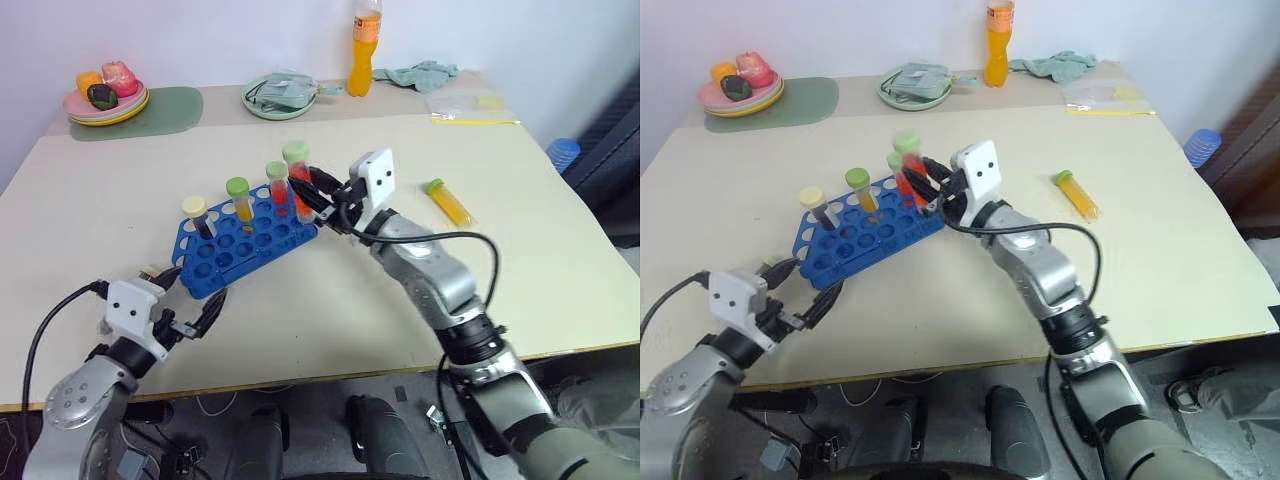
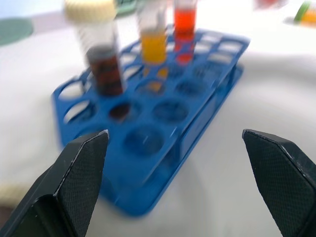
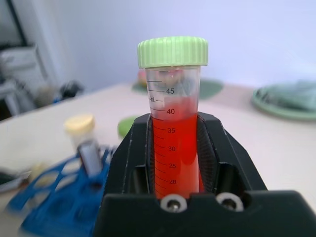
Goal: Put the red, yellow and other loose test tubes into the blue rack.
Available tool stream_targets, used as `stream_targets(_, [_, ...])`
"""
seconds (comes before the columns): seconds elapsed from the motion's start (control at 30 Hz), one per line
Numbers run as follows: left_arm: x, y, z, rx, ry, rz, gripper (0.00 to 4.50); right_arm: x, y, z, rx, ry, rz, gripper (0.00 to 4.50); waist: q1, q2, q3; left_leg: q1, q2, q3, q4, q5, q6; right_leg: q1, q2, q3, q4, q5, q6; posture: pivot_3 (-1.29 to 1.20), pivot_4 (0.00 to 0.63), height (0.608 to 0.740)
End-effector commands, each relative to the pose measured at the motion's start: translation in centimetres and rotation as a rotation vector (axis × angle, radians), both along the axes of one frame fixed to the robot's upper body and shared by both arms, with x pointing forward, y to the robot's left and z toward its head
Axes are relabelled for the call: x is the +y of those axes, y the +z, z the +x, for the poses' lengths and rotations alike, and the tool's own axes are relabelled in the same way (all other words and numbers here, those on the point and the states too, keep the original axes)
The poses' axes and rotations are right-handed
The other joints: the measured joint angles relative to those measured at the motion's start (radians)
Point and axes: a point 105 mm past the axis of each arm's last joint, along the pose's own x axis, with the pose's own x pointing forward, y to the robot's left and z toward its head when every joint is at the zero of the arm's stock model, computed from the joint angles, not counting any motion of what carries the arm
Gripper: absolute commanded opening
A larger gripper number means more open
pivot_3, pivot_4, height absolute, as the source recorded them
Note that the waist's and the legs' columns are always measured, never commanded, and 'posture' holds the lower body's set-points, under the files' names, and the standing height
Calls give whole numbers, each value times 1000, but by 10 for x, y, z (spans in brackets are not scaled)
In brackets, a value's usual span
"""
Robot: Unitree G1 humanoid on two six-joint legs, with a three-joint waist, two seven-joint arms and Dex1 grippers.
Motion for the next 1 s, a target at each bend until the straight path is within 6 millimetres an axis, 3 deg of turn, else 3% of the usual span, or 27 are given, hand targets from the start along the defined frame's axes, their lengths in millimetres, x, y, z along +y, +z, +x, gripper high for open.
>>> stream_targets(0.03, [-12,10,-3,-65,-22,-14,4500,-2,6,9,-72,-58,43,699,0,0,0,0,0,0,0,0,0,0,0,0,0,0,0,0,150,740])
stream_targets(0.53, [-17,8,-5,-52,-46,-16,4500,11,-26,19,-10,-61,24,699,0,0,0,0,0,0,0,0,0,0,1,0,0,0,-1,0,150,740])
stream_targets(1.0, [-20,5,-3,-48,-59,-16,4500,7,-37,24,5,-105,14,699,0,0,0,0,0,0,0,0,0,0,1,0,1,0,-1,0,150,740])
